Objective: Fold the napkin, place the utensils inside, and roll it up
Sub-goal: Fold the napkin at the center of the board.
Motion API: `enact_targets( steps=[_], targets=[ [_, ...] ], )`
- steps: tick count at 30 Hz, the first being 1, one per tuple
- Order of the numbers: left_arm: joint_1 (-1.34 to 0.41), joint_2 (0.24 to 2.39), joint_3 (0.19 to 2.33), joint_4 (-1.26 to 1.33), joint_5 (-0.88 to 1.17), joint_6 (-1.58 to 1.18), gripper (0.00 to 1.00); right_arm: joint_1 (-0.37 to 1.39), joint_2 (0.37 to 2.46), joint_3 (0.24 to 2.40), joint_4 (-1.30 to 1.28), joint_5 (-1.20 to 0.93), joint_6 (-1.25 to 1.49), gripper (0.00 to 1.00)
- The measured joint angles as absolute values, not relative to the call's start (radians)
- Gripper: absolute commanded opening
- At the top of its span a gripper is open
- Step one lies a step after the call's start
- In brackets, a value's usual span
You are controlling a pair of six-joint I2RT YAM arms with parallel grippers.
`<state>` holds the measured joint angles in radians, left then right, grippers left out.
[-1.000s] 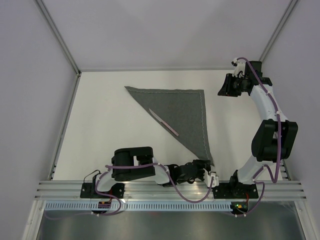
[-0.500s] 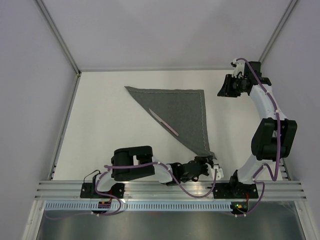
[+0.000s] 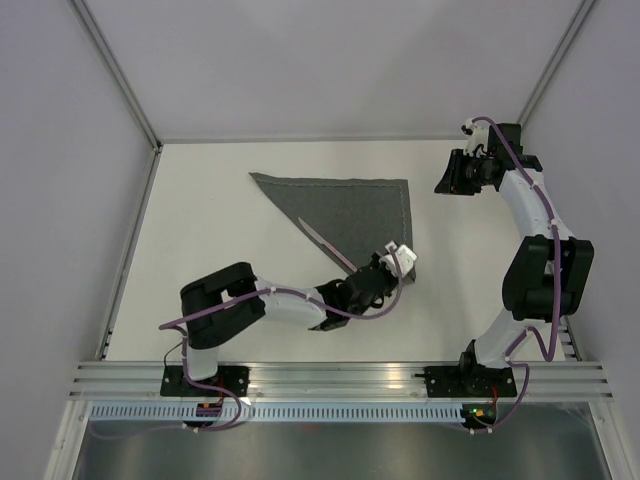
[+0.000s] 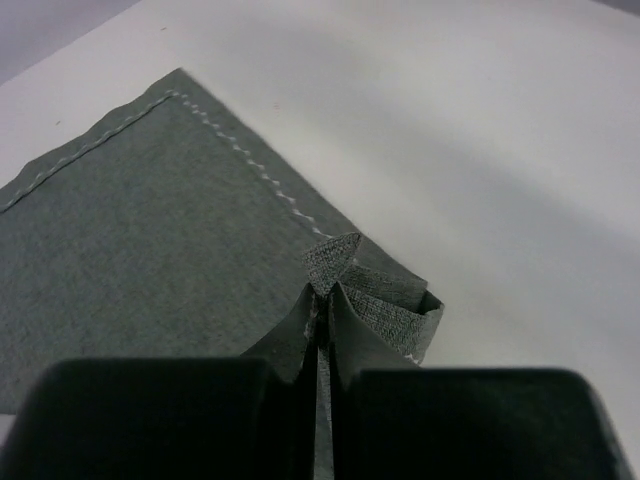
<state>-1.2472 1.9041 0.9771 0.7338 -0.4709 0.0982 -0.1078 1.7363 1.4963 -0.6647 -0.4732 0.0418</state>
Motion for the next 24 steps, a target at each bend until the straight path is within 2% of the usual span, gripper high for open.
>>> enact_targets(
  steps=[12, 24],
  targets=[
    [-0.931, 1.798, 0.908, 0.525, -0.487, -0.307, 0.02, -0.099, 1.740, 1.496, -0.665, -0.473, 0.041, 0.33],
    [-0.747, 1.796, 0.893, 0.439, -0.416, -0.448, 0.02, -0.065, 1.765, 1.496, -0.665, -0.461, 0.039, 0.33]
  ],
)
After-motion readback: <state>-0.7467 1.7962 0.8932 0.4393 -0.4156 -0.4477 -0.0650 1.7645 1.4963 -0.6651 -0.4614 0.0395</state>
